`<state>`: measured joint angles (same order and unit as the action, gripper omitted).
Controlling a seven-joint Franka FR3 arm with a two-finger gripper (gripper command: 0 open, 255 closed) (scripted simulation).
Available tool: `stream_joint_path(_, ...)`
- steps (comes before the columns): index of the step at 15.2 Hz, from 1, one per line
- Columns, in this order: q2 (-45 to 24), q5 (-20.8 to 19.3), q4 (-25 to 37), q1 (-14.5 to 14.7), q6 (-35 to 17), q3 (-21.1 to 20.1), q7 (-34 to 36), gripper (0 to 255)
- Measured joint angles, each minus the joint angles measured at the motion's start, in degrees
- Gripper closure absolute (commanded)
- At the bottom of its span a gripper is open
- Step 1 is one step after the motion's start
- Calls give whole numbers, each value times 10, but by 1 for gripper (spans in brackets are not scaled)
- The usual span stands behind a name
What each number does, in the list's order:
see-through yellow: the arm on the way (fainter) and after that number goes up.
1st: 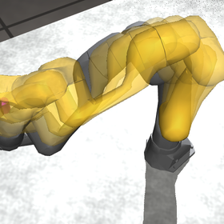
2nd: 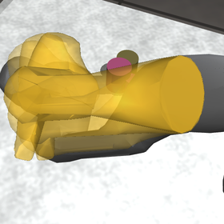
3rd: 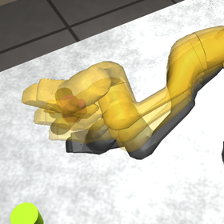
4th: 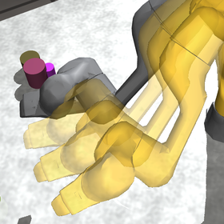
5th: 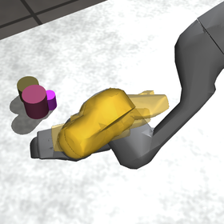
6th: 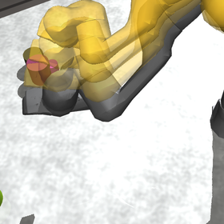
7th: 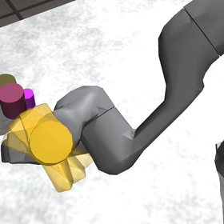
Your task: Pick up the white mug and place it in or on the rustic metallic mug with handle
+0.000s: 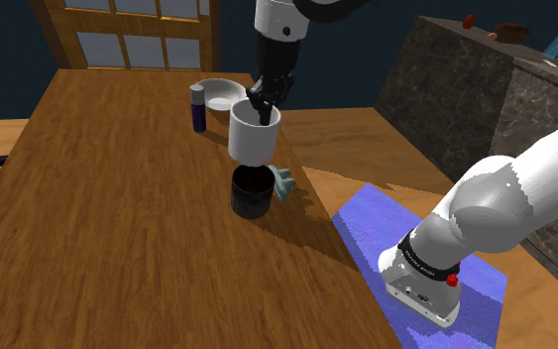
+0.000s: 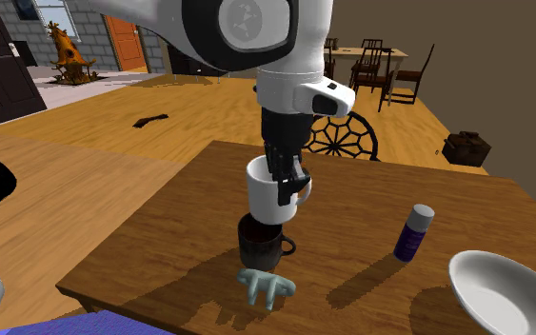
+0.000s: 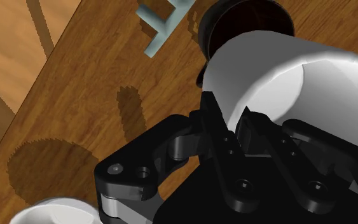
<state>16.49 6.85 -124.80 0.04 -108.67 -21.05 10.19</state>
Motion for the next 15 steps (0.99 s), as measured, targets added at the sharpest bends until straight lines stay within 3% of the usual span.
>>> stream_joint_path(9, -19, -2, -55, 1, -73, -8, 3, 255)
stream_joint_path(15, -19, -2, -57, 1, -78, -7, 2, 255)
